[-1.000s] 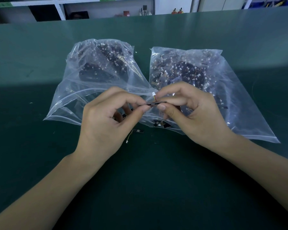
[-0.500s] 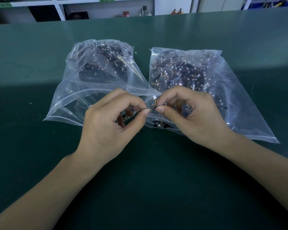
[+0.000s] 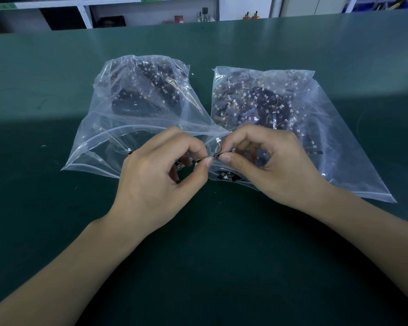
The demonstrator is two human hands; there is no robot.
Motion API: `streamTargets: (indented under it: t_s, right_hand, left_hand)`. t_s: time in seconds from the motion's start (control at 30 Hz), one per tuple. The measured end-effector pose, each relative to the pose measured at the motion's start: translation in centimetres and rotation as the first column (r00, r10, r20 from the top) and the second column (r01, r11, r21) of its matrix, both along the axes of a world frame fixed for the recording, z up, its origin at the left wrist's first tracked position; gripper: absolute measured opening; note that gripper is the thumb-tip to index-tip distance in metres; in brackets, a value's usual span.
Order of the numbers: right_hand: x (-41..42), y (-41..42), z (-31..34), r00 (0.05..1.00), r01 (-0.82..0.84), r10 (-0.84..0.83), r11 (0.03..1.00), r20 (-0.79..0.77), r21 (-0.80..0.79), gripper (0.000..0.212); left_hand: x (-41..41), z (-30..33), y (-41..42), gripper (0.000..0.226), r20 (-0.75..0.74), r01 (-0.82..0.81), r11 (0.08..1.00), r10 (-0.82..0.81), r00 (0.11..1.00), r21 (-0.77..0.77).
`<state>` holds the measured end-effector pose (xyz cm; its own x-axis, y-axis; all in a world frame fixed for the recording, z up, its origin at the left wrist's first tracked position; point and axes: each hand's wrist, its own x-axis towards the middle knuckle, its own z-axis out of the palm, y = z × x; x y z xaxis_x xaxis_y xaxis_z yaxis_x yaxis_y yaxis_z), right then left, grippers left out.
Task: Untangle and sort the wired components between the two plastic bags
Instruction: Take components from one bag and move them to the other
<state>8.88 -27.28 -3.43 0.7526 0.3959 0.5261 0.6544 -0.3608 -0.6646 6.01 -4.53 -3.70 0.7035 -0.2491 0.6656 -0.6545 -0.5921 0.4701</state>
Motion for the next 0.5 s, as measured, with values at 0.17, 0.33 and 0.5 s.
streamTargets:
  t_s: [0.17, 0.33, 0.5]
  right_hand:
    - [0.13, -0.13, -0.15, 1.000, -0.003, 0.005, 0.996, 0.017, -0.092, 0.037]
    - [0.47, -0.32, -0.46, 0.995, 0.016, 0.009, 0.965, 0.094, -0.263, 0.049]
    - [0.66, -0.52, -0.28, 0.990, 0.075, -0.059, 0.989, 0.127, -0.129, 0.034]
  left_hand:
    - [0.06, 0.12, -0.02, 0.006, 0.000, -0.054, 0.997, 0.054, 0.999, -0.047]
    - [-0.03, 0.38, 0.22, 0.009, -0.002, -0.064, 0.997, 0.064, 0.998, -0.044]
    - [0.03, 0.20, 0.32, 0.008, -0.013, -0.043, 0.997, 0.044, 0.999, 0.066]
